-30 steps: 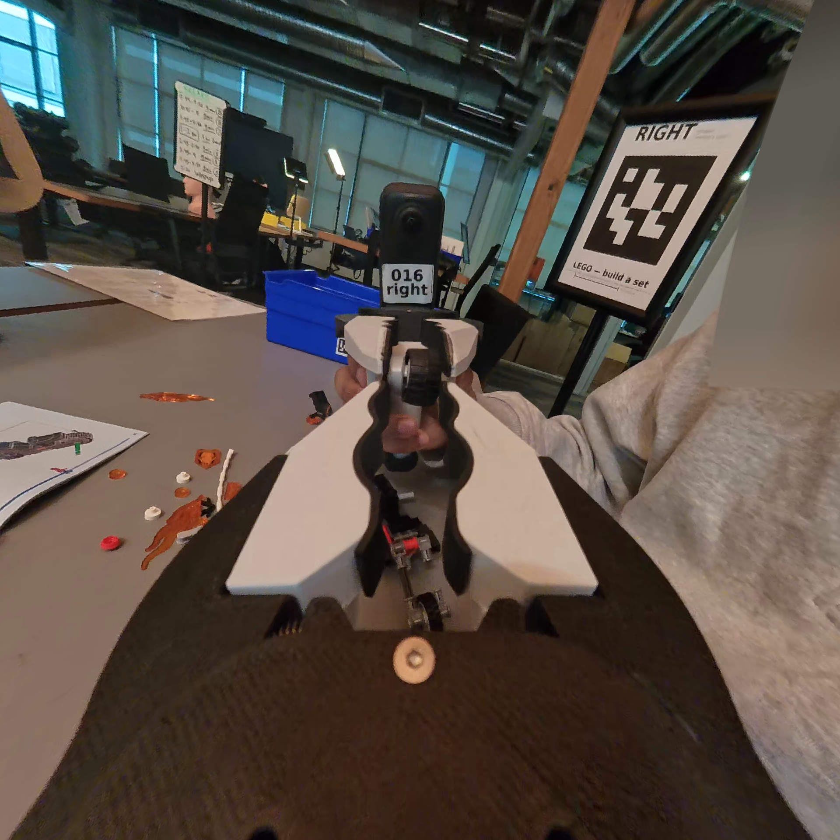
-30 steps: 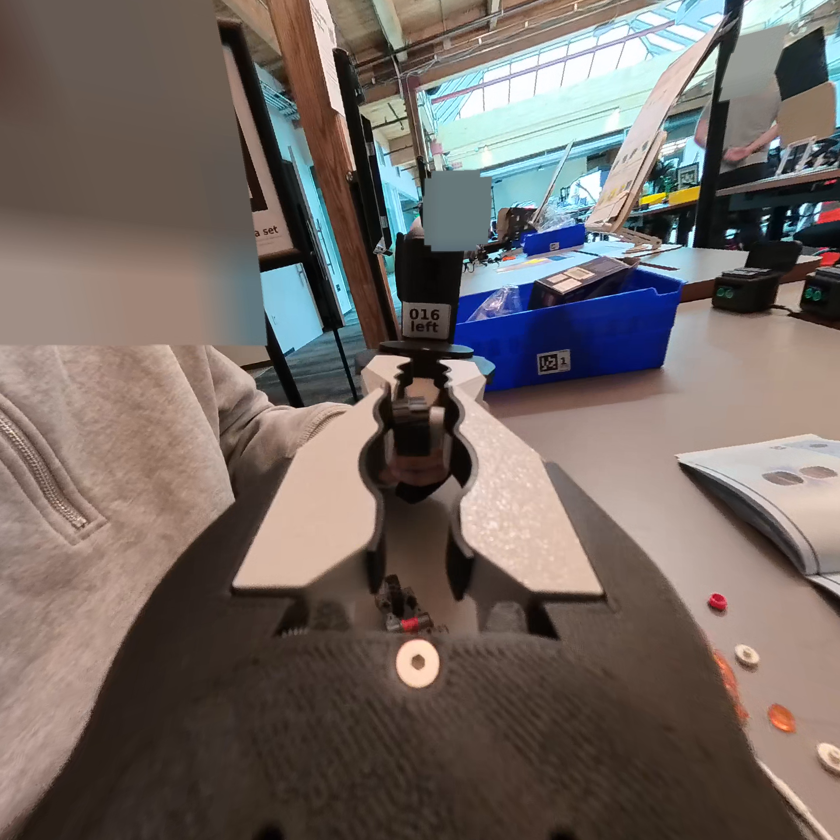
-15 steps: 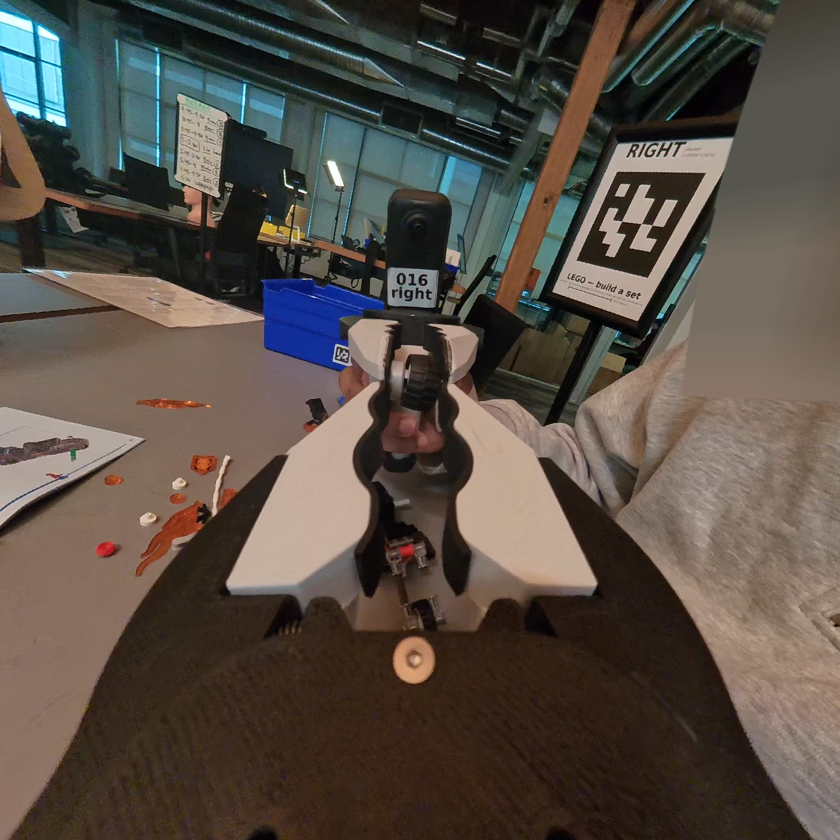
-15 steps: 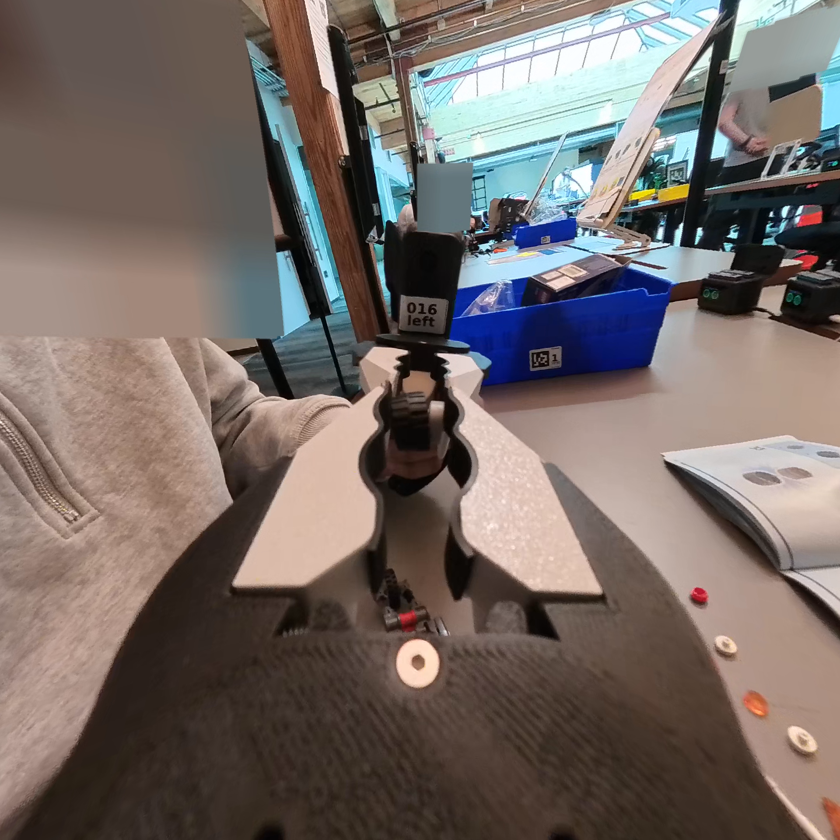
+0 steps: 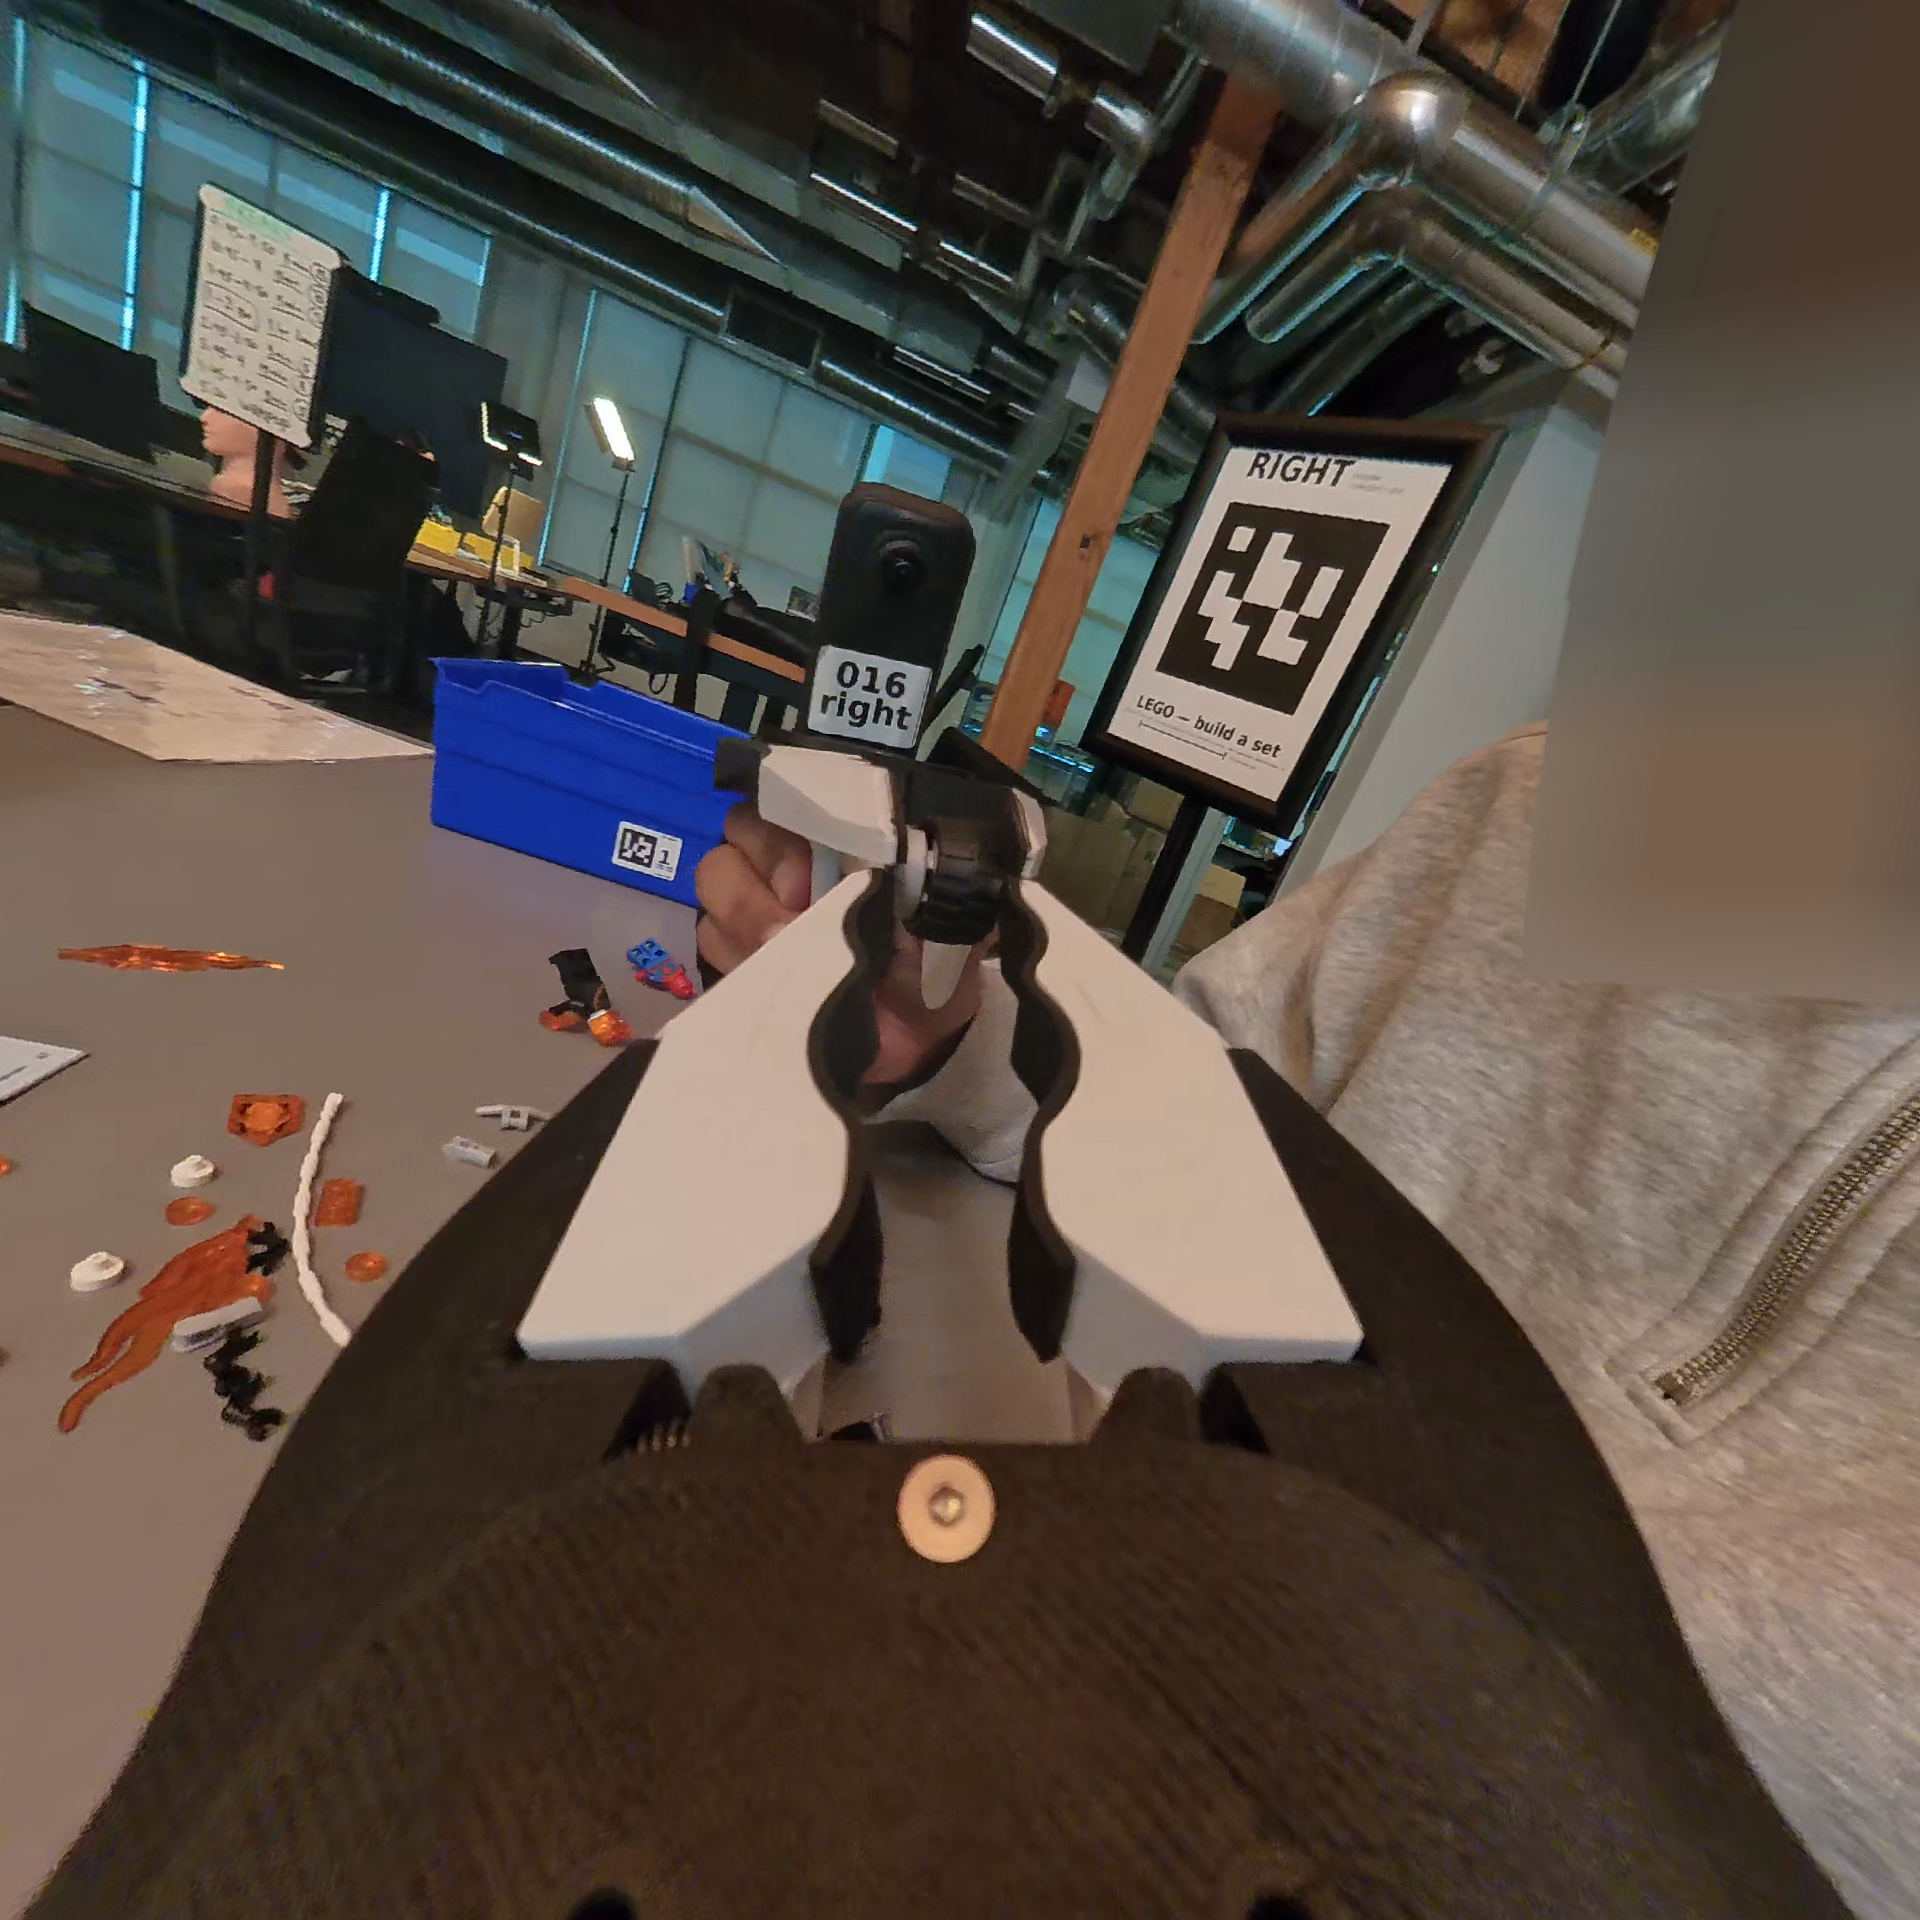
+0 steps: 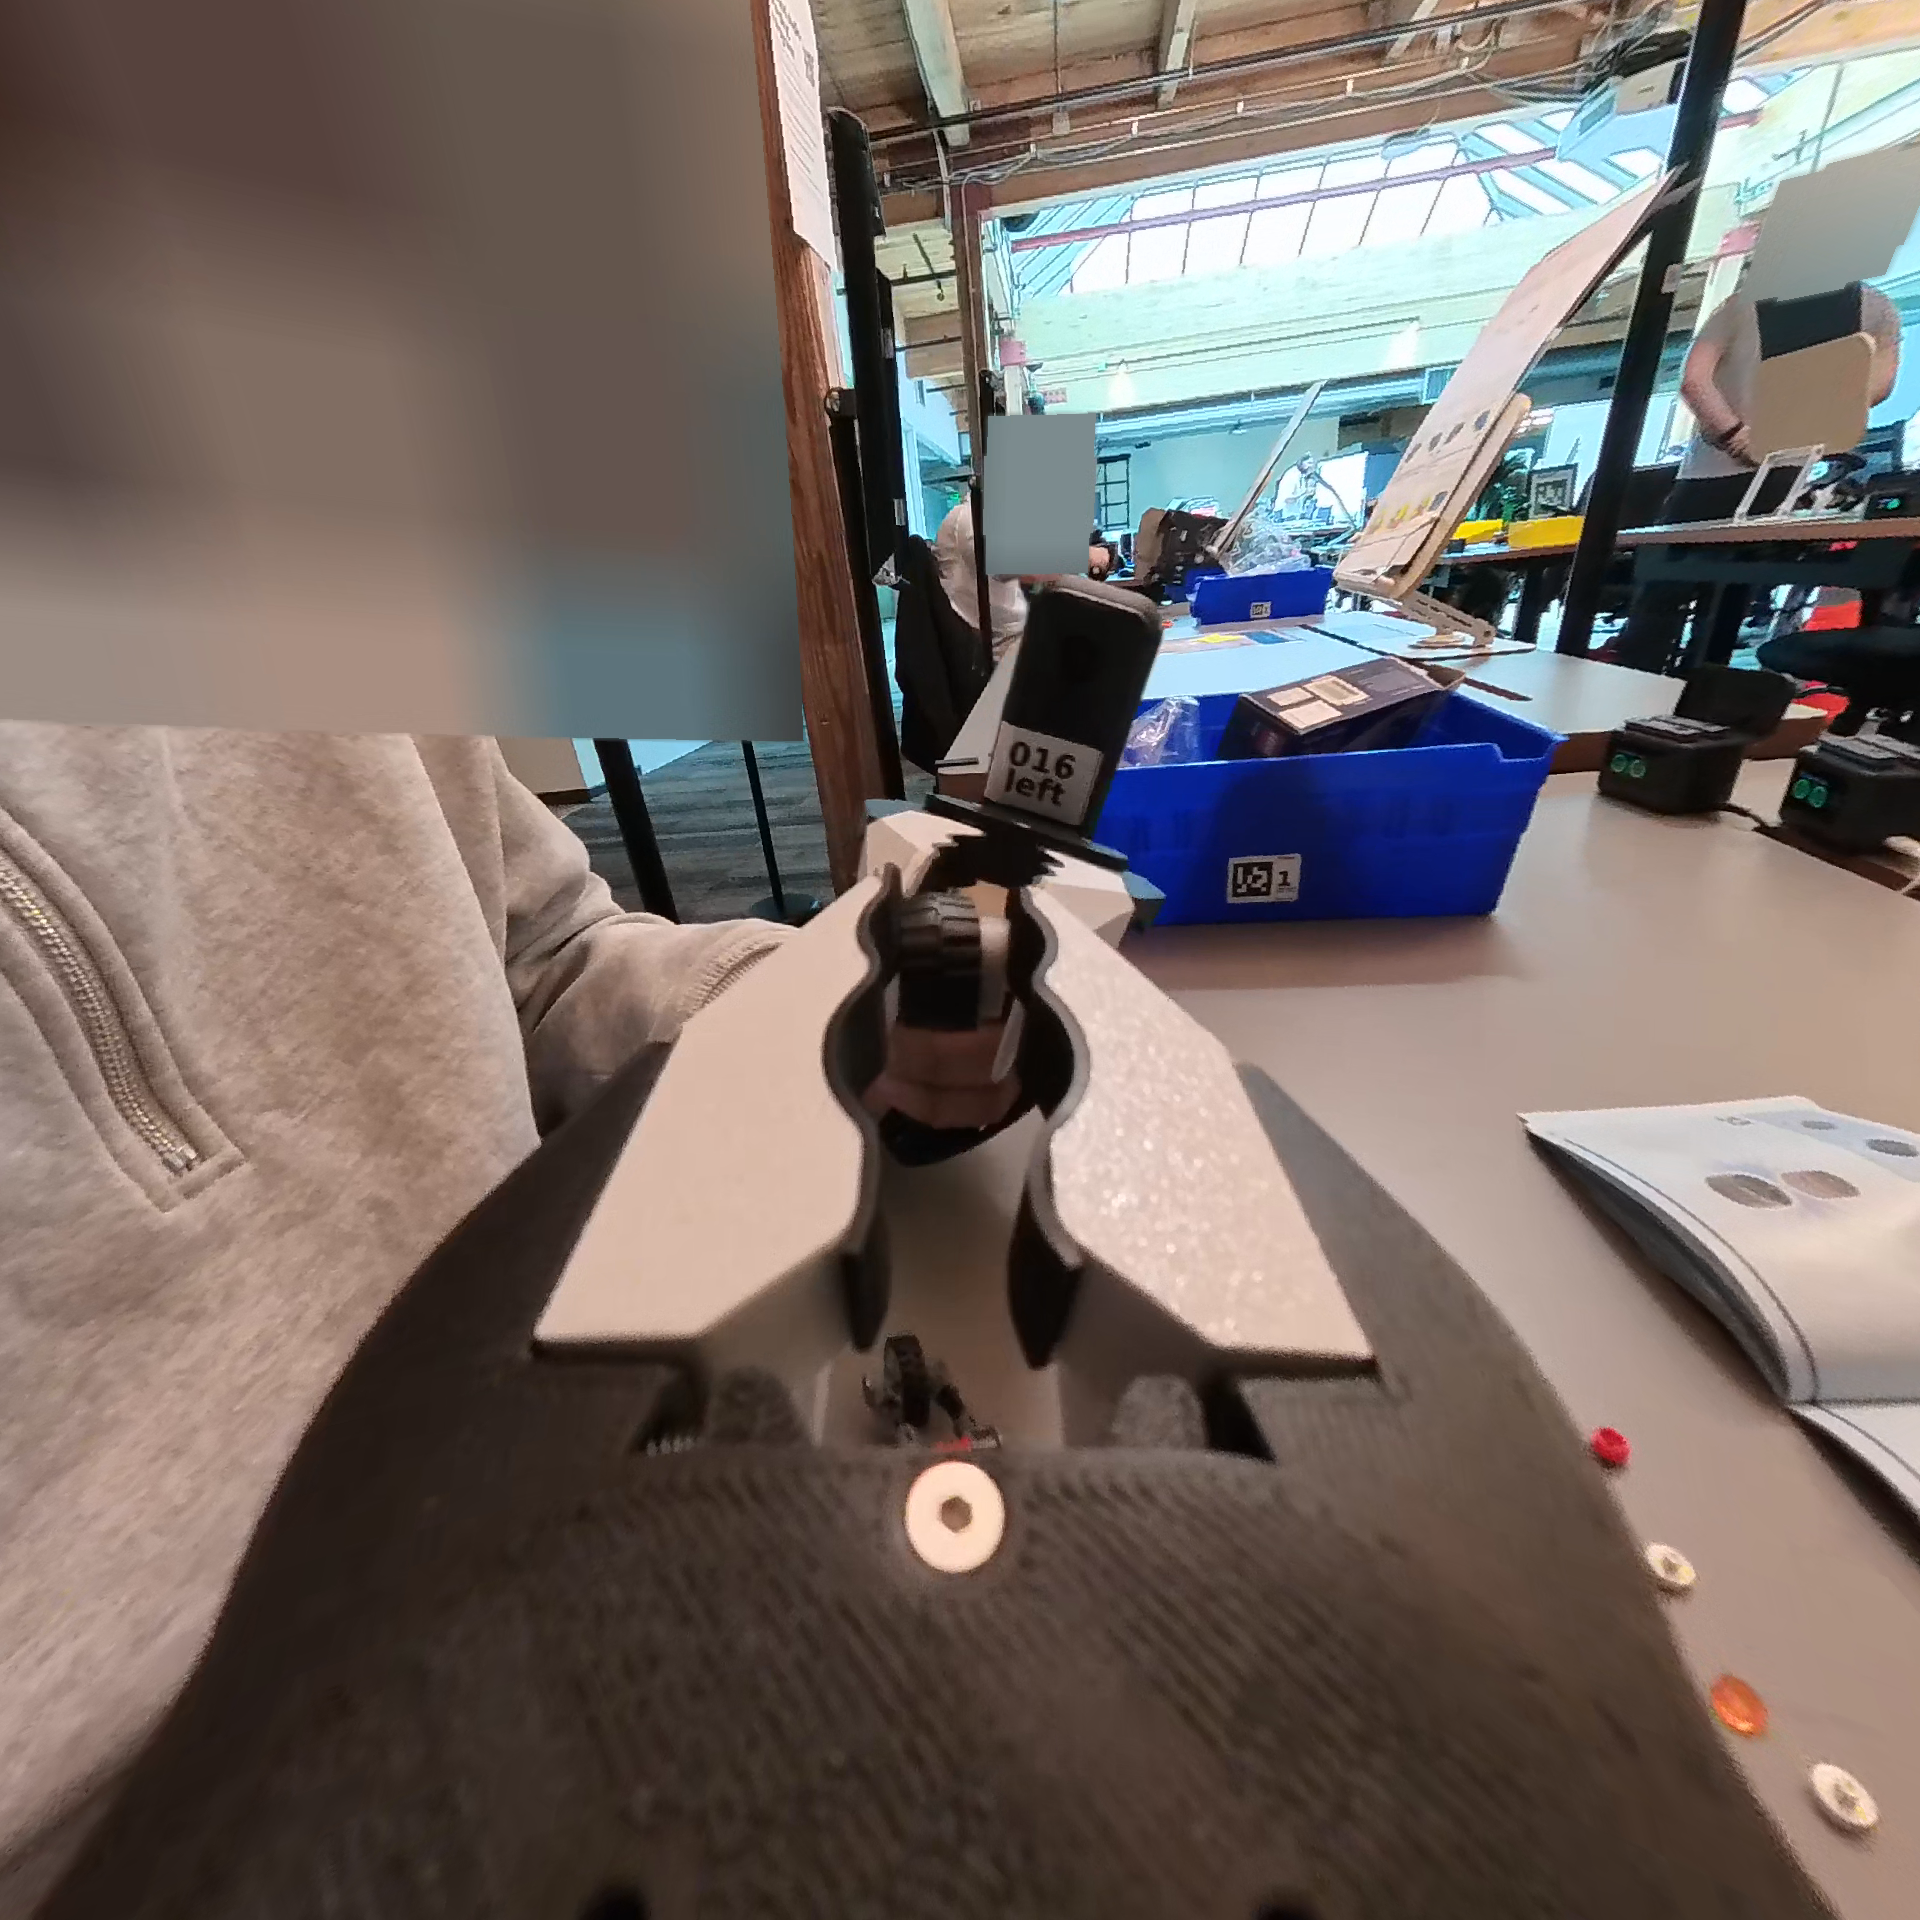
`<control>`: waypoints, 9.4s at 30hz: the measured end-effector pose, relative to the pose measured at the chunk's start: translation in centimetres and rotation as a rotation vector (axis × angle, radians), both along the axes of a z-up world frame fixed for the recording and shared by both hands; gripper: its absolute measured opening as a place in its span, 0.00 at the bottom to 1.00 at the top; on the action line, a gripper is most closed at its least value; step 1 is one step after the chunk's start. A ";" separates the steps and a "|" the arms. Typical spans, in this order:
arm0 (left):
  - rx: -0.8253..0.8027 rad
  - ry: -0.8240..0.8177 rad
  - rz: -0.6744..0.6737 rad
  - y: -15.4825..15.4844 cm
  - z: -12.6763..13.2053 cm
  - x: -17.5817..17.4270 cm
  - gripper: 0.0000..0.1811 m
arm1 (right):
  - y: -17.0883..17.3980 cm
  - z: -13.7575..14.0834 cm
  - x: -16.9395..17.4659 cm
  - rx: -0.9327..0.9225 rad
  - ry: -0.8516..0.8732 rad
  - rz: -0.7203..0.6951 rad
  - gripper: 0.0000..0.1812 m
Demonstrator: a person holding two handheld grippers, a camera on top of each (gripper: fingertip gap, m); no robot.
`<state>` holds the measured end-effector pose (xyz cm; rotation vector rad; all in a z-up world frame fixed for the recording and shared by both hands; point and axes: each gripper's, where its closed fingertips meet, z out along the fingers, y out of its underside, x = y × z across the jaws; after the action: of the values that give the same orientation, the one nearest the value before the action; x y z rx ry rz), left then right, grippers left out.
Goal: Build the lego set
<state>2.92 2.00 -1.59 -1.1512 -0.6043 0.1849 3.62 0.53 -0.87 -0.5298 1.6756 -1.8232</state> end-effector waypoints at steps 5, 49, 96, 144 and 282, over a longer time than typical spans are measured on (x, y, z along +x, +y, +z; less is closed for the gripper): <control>0.006 0.001 -0.008 0.0 0.1 0.1 0.10 | 0.0 0.1 0.0 -0.007 0.009 -0.008 0.09; -0.200 0.091 0.153 0.8 -0.9 -0.6 0.06 | 0.6 0.0 -0.6 -0.022 -0.012 0.036 0.08; -0.083 0.100 0.231 -0.9 0.3 -0.9 0.06 | 0.1 0.4 -1.7 -0.071 -0.038 -0.038 0.08; 0.229 -0.066 0.040 -2.8 0.5 -1.2 0.08 | -1.0 0.7 -2.1 -0.003 -0.234 0.000 0.24; 0.115 -0.144 0.241 -3.8 -1.7 -3.3 0.16 | -3.4 -2.9 -2.8 -0.374 1.325 -0.874 0.06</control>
<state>-0.34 -1.81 -3.27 -0.9839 -0.8710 0.2715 0.84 -2.89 -3.76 -1.6177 2.6740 -2.6811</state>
